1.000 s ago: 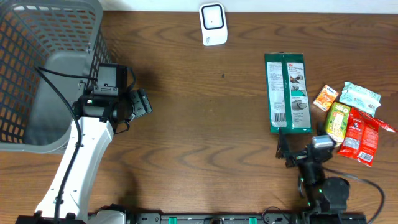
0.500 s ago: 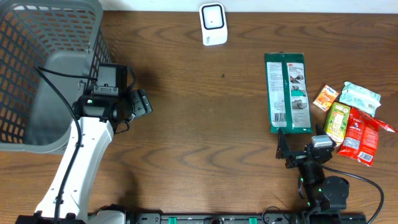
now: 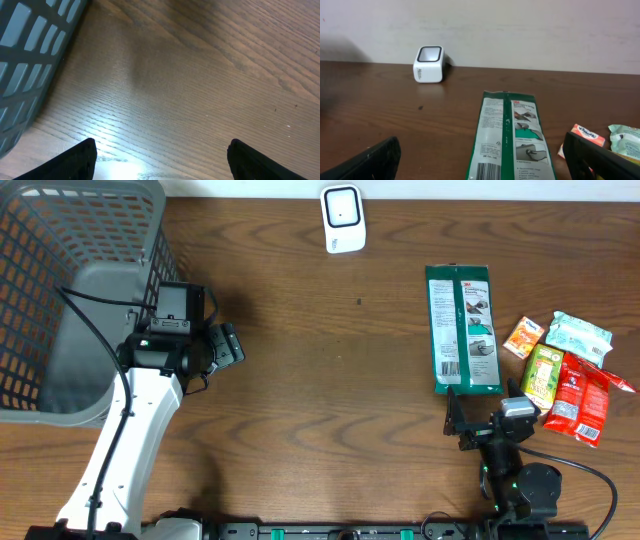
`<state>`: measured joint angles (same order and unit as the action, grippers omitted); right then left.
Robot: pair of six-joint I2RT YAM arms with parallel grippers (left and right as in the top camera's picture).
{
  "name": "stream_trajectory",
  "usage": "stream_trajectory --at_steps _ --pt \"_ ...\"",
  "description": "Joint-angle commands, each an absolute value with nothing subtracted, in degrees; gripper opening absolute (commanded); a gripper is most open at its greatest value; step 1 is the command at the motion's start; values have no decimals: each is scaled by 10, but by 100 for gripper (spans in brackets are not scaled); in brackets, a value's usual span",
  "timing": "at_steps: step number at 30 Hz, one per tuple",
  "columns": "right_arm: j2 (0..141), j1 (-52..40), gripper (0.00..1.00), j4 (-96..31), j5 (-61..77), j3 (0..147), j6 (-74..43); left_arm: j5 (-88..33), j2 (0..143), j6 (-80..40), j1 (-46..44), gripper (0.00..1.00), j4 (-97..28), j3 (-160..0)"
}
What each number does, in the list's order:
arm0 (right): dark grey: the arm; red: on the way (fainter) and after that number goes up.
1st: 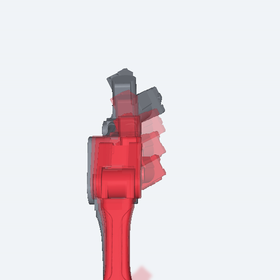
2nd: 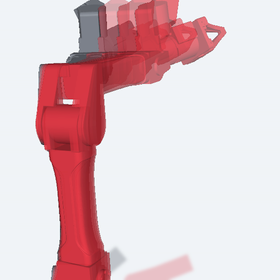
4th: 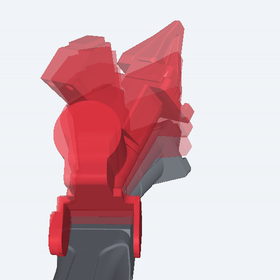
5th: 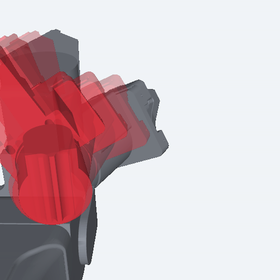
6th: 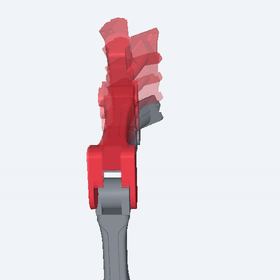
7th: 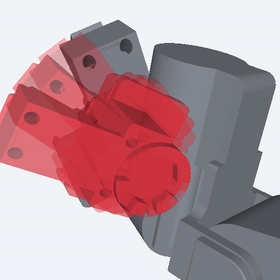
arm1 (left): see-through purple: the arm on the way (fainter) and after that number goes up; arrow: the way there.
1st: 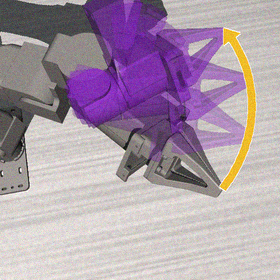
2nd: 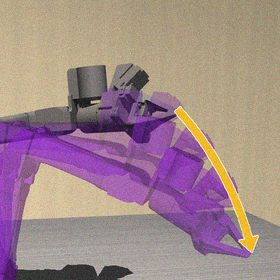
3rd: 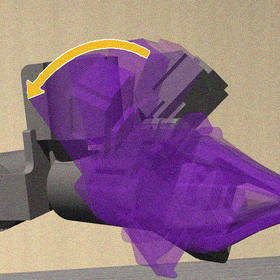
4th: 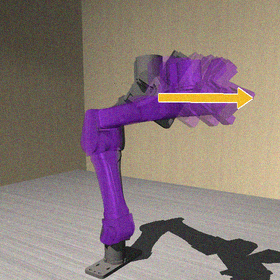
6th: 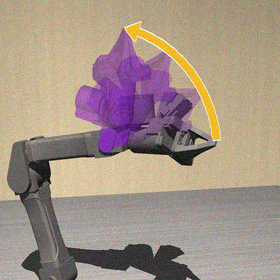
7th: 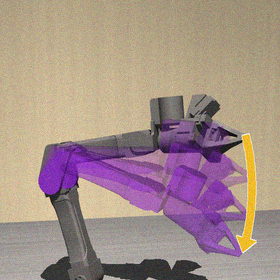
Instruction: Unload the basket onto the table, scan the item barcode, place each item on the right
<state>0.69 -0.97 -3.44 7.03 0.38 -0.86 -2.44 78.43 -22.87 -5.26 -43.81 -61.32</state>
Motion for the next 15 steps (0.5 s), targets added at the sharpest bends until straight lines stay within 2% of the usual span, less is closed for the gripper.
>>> stream_trajectory --at_steps 1,8,15 --pt "3 -4 99 -37 65 3 -17 -19 779 -230 -51 84 -441 -613" --pt "3 -4 99 -37 65 3 -17 -19 748 -230 -50 84 -441 -613" --pt "3 -4 99 -37 65 3 -17 -19 620 -230 -50 84 -441 -604"
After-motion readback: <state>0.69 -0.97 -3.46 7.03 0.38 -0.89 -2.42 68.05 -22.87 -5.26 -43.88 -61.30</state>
